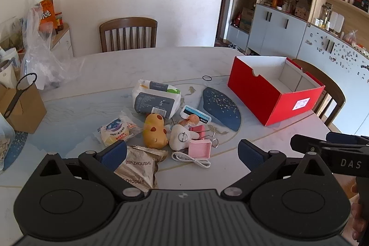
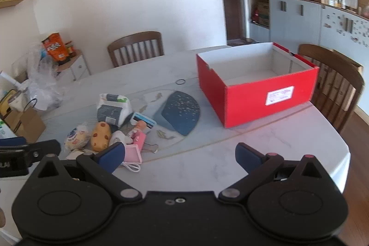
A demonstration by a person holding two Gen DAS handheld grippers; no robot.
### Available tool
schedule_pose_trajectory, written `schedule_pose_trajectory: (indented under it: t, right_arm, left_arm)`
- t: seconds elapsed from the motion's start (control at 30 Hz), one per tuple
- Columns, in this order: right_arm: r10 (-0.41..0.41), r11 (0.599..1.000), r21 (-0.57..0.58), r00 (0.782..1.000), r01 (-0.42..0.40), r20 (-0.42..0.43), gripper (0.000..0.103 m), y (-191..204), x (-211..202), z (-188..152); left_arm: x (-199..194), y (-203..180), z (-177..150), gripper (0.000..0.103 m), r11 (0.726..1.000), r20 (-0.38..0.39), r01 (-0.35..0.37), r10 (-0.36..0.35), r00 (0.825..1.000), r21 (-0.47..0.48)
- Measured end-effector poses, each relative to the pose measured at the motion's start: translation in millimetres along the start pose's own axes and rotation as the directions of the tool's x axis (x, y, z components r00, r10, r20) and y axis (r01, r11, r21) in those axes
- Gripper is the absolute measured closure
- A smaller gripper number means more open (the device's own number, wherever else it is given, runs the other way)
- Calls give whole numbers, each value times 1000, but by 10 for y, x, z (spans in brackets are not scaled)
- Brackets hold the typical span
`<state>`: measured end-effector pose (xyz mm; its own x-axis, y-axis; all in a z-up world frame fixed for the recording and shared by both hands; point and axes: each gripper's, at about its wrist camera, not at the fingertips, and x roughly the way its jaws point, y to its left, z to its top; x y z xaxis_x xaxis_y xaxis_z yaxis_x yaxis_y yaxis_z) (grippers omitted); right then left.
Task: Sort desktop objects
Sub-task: 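Move left tool toward silver ZHOUSHI packet while right tool approaches pink sticky-note pad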
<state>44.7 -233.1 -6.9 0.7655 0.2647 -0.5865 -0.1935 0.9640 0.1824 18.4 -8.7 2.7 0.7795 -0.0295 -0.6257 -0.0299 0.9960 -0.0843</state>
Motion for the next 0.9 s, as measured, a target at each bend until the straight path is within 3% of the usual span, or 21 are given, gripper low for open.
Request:
schedule_pose_trajectory:
  t: [0.17, 0.27, 0.43, 0.63, 0.77, 0.9]
  right_arm:
    - [109, 992, -58, 994, -108, 11, 1, -49, 86, 104]
    - [209, 974, -89, 978, -207, 17, 1, -26, 208, 187]
    - [305, 938, -149, 950, -312, -67, 1, -114, 381, 254]
    - [315, 909, -242, 940, -338, -128, 1, -95, 624, 260]
    - [313, 912, -229, 938, -340, -148, 1, -45, 779, 236]
    - [284, 918, -241, 946, -316, -158, 2, 61, 923, 182]
  left_arm:
    - [100, -54, 64, 0, 999, 11, -41, 41, 999, -19]
    - [161, -102, 80, 0, 997, 20, -73, 74, 997, -27]
    - [236, -129, 12, 0, 988, 24, -145, 146, 989, -45]
    - [280, -42, -147, 0, 978, -1, -202, 202, 979, -58]
    - [362, 34, -214, 0, 971, -19, -240, 240, 971, -19]
    - [506, 166, -273, 0, 972, -29, -234, 235, 972, 30]
